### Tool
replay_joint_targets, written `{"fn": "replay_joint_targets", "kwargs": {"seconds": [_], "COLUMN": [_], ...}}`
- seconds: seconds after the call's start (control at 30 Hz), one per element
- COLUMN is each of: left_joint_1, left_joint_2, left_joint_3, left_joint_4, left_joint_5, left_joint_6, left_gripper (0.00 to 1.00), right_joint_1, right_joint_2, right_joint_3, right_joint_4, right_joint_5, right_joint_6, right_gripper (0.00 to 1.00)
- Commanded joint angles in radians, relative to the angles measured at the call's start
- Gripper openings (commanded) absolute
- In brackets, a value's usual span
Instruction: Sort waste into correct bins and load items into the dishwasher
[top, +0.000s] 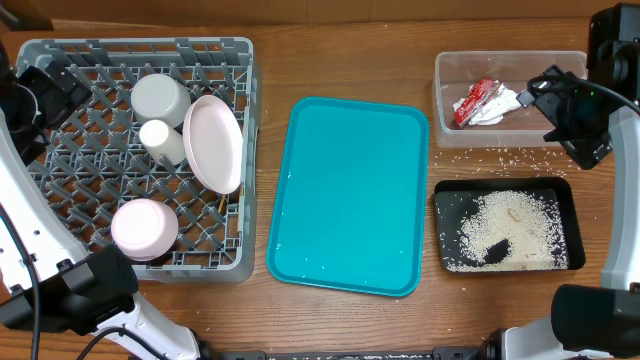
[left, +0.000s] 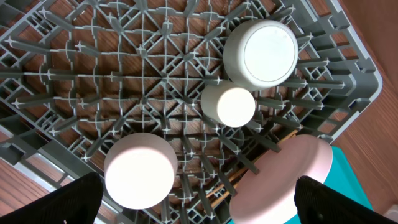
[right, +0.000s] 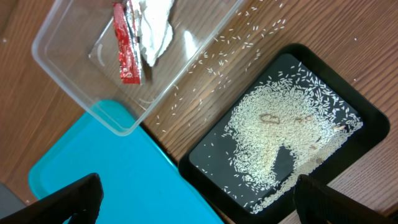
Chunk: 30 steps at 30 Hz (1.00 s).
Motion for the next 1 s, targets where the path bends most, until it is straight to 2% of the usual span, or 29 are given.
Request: {"fn": "replay_joint_targets", "kwargs": {"seconds": [0.0, 0.57, 0.67, 0.83, 0.97], "left_joint_1": [0.000, 0.000, 0.000, 0.000, 0.000], "left_joint_2": [0.003, 0.003, 0.003, 0.003, 0.003], "left_joint_3": [0.003, 0.003, 0.003, 0.003, 0.003], "left_joint_4": [0.000, 0.000, 0.000, 0.000, 0.000], "left_joint_5": [0.004, 0.004, 0.004, 0.004, 0.004], "left_joint_6": [-0.010, -0.010, -0.010, -0.010, -0.010], "left_gripper": [1.00, 1.00, 1.00, 1.00, 1.00], "right_joint_1": [0.004, 0.003, 0.003, 0.003, 0.003], "right_joint_2": [0.013, 0.013, 0.013, 0.013, 0.013], "right_joint_3": [0.002, 0.002, 0.002, 0.002, 0.002], "right_joint_4": [0.008, 0.095, 0.109, 0.116, 0.118], "right_joint_5": [0.016, -0.114, -0.082, 0.076, 0.085], "right_joint_6": [0.008, 0.007, 0.007, 0.006, 0.007], "right_gripper": [1.00, 1.00, 1.00, 1.00, 1.00]}}
